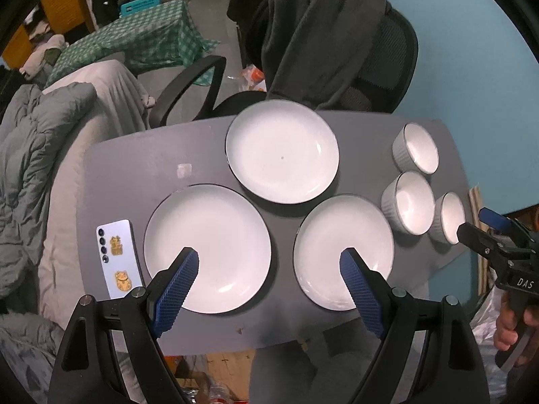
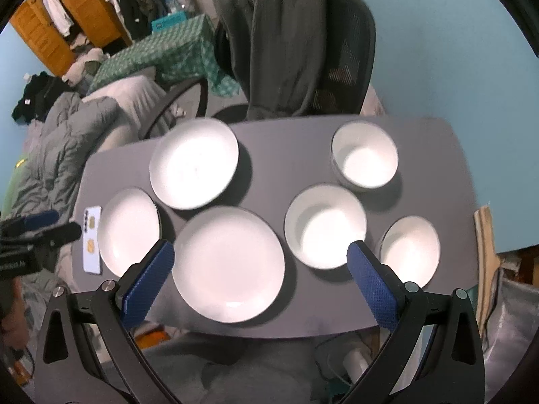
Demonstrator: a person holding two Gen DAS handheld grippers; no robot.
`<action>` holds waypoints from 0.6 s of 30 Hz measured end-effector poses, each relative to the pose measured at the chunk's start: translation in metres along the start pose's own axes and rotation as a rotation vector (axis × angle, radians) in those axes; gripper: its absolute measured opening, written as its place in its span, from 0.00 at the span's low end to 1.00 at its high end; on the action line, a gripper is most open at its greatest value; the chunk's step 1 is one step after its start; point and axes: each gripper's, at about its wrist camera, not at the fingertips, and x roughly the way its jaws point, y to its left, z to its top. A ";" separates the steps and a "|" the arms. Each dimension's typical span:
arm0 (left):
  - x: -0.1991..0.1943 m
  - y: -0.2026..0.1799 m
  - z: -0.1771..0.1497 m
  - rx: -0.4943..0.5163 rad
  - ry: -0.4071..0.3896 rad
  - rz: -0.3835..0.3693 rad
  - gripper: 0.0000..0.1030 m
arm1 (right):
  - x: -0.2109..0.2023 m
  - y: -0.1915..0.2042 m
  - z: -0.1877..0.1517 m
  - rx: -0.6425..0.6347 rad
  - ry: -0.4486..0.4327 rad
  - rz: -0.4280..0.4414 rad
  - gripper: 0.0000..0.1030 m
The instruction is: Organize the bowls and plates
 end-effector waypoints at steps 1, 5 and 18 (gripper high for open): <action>0.004 -0.001 -0.002 0.013 -0.007 -0.010 0.84 | 0.008 -0.002 -0.004 0.005 0.015 0.009 0.98; 0.024 -0.009 -0.007 0.062 0.011 -0.016 0.84 | 0.030 -0.006 -0.018 0.011 0.056 0.033 0.98; 0.088 -0.028 -0.020 0.080 0.136 -0.085 0.84 | 0.088 -0.024 -0.045 0.025 0.136 0.013 0.98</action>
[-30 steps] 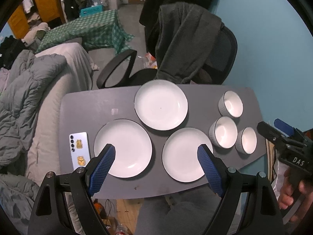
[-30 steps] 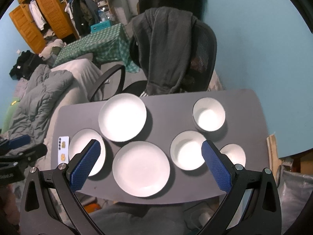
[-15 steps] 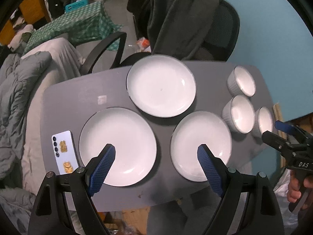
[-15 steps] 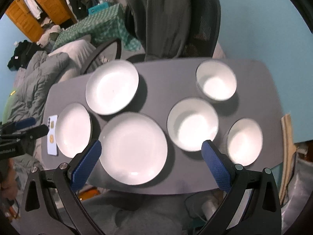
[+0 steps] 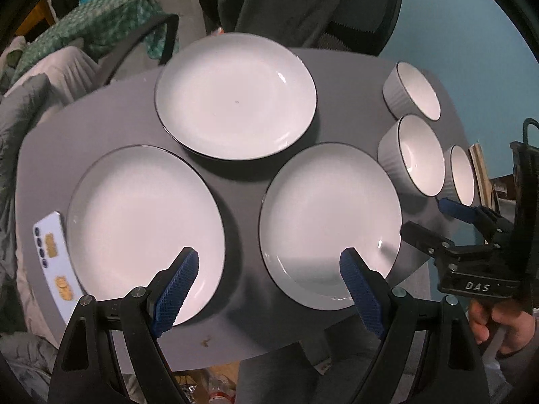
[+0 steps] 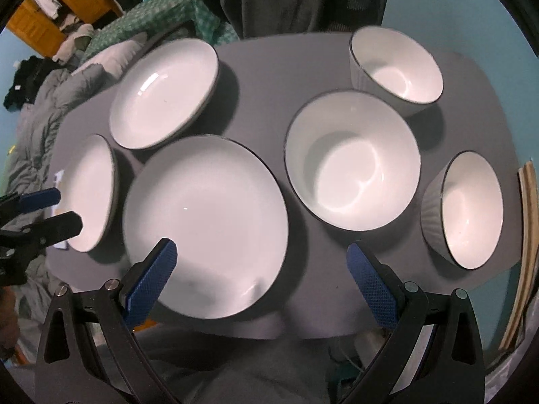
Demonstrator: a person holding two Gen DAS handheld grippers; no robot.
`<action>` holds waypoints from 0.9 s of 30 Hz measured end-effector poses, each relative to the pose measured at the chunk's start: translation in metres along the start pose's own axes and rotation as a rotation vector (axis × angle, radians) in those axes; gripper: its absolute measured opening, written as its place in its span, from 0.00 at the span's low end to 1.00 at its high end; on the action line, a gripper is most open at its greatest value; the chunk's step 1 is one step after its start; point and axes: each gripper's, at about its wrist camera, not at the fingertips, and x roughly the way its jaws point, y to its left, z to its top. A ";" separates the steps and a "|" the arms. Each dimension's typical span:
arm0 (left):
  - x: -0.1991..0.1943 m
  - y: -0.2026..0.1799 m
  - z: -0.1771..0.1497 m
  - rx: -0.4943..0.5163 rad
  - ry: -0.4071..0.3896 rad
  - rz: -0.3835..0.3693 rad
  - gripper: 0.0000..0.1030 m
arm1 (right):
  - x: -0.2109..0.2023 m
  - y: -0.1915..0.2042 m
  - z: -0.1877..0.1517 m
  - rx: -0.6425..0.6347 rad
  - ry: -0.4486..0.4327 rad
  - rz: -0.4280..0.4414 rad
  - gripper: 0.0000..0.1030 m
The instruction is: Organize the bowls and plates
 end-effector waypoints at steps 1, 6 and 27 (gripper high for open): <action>0.003 -0.001 0.000 0.000 0.007 0.002 0.84 | 0.003 -0.003 -0.001 0.002 0.003 -0.003 0.98; 0.017 -0.004 -0.001 -0.004 0.028 -0.010 0.84 | 0.016 -0.015 -0.006 0.031 0.036 0.007 0.93; 0.070 0.001 0.000 -0.076 0.142 -0.024 0.48 | 0.031 -0.038 -0.019 -0.062 0.099 0.033 0.35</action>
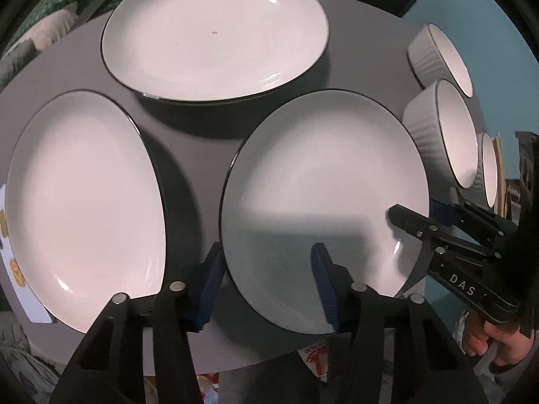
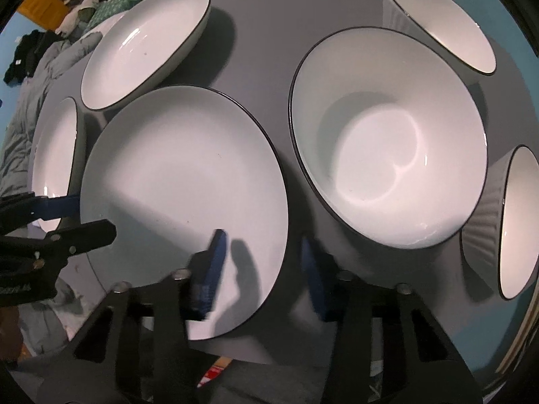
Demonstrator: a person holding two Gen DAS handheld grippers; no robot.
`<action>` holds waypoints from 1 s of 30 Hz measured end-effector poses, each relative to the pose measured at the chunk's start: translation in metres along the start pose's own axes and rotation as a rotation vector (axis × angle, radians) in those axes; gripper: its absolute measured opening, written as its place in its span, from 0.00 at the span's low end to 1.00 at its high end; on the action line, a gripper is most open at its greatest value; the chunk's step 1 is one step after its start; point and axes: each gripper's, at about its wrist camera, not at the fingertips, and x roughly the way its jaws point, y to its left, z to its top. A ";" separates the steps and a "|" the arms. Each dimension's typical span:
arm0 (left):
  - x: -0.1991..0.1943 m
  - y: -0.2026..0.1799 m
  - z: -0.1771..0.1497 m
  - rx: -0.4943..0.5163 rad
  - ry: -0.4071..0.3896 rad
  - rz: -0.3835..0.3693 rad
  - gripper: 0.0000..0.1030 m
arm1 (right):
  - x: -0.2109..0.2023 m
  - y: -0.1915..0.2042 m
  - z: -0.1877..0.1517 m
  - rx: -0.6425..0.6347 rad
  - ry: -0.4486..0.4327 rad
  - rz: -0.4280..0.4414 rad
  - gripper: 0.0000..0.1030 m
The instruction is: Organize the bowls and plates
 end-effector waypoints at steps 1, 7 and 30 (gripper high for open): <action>0.001 0.002 0.001 -0.007 0.002 -0.003 0.47 | -0.001 -0.003 -0.001 0.002 0.001 0.006 0.33; 0.007 0.022 0.001 -0.066 0.011 -0.034 0.34 | -0.007 -0.015 -0.007 -0.019 0.000 0.013 0.22; 0.007 0.031 0.010 -0.039 -0.003 -0.007 0.25 | -0.018 -0.040 -0.019 0.056 0.044 0.033 0.30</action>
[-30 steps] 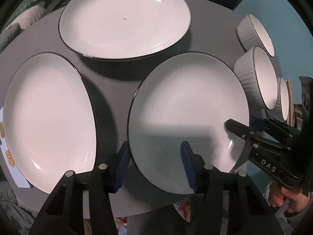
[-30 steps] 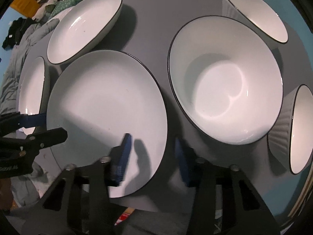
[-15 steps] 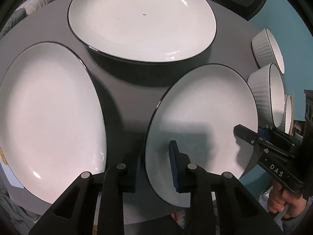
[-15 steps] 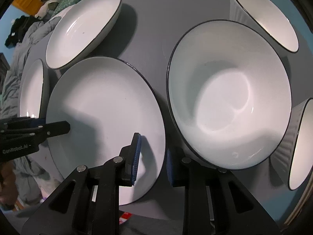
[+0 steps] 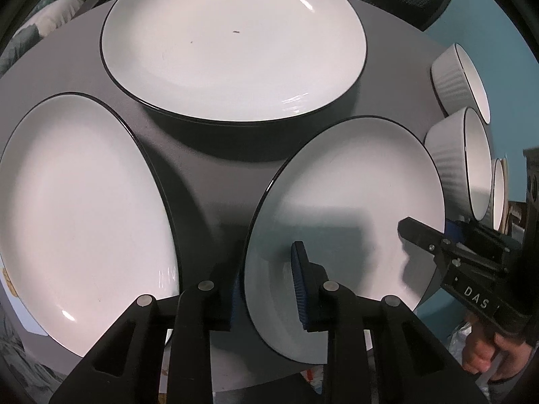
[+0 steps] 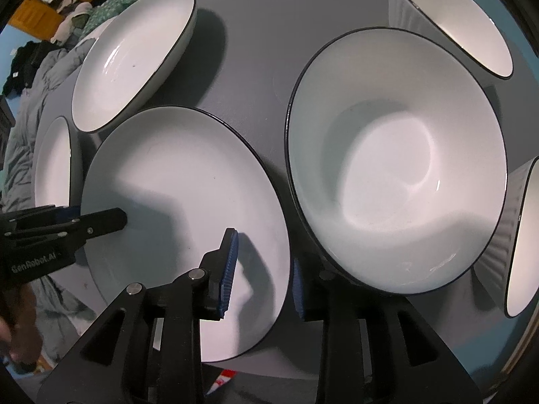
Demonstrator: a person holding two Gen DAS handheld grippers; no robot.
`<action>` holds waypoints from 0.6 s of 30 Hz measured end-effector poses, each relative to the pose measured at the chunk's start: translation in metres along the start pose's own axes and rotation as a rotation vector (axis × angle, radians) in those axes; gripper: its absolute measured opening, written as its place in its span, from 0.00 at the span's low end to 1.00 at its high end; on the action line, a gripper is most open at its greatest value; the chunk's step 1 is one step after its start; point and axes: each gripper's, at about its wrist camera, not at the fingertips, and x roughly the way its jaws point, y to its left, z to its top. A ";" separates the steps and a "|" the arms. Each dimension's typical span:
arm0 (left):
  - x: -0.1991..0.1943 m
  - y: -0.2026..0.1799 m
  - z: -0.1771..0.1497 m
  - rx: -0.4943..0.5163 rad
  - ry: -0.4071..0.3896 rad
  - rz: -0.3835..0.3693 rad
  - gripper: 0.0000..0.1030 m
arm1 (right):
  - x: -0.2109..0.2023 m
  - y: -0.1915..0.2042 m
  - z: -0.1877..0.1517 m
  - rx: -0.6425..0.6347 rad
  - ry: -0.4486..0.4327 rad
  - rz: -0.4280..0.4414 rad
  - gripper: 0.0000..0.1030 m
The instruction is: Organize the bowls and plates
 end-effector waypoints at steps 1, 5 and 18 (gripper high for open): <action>0.000 -0.001 -0.002 0.009 0.000 0.010 0.25 | 0.011 0.020 0.017 -0.001 0.004 -0.004 0.30; -0.006 0.003 -0.013 0.019 0.014 0.019 0.25 | 0.014 0.030 0.021 -0.033 0.013 -0.011 0.30; -0.002 0.046 -0.051 -0.104 0.029 -0.033 0.25 | 0.021 0.040 0.015 -0.091 0.057 0.056 0.23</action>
